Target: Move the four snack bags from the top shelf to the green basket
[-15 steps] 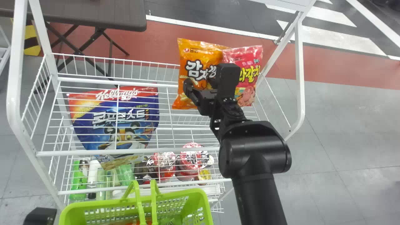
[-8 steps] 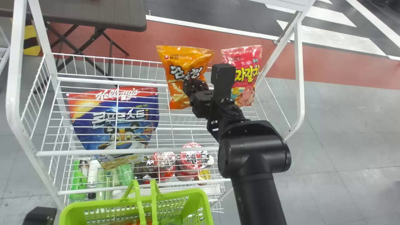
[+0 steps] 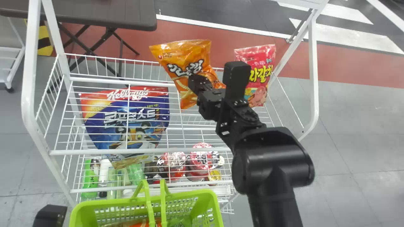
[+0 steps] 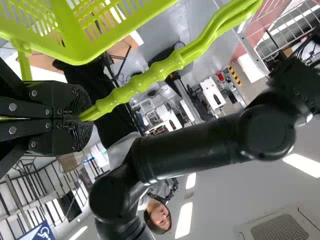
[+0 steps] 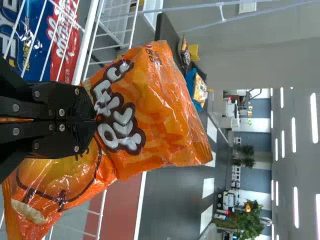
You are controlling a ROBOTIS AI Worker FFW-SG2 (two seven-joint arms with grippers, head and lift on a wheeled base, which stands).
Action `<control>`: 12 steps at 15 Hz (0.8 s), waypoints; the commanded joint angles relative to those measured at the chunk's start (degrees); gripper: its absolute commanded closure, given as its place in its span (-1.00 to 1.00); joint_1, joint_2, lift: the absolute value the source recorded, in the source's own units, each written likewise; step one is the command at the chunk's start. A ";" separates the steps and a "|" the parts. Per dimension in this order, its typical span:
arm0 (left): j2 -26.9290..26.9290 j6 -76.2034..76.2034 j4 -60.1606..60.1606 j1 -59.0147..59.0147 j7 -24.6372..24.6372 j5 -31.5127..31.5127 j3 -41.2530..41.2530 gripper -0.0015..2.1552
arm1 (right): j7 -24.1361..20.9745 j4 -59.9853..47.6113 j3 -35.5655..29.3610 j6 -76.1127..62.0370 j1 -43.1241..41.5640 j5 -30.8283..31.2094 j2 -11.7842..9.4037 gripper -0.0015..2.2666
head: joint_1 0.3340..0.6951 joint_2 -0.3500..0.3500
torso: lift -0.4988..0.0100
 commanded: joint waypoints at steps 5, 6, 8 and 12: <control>-0.20 0.00 0.08 -0.26 0.67 -0.09 0.26 0.93 | 2.35 -24.37 -7.78 13.31 17.17 -9.39 -0.44 0.78 | 1.00 -1.00 | 0.96; -0.37 0.00 -0.01 -0.35 0.76 -0.09 0.17 0.93 | 3.23 -28.06 -10.42 15.94 20.34 -13.08 -0.44 0.78 | 1.00 -1.00 | 0.96; -0.46 0.00 -0.01 -0.61 1.20 -0.26 -0.09 0.93 | 5.60 -33.42 -14.37 21.04 25.70 -18.62 -0.44 0.78 | 1.00 -1.00 | 0.96; -0.64 0.00 0.34 -0.61 2.25 -0.53 -0.71 0.93 | 10.97 -39.22 -22.46 36.34 31.41 -30.57 -0.18 0.78 | 1.00 -1.00 | 0.96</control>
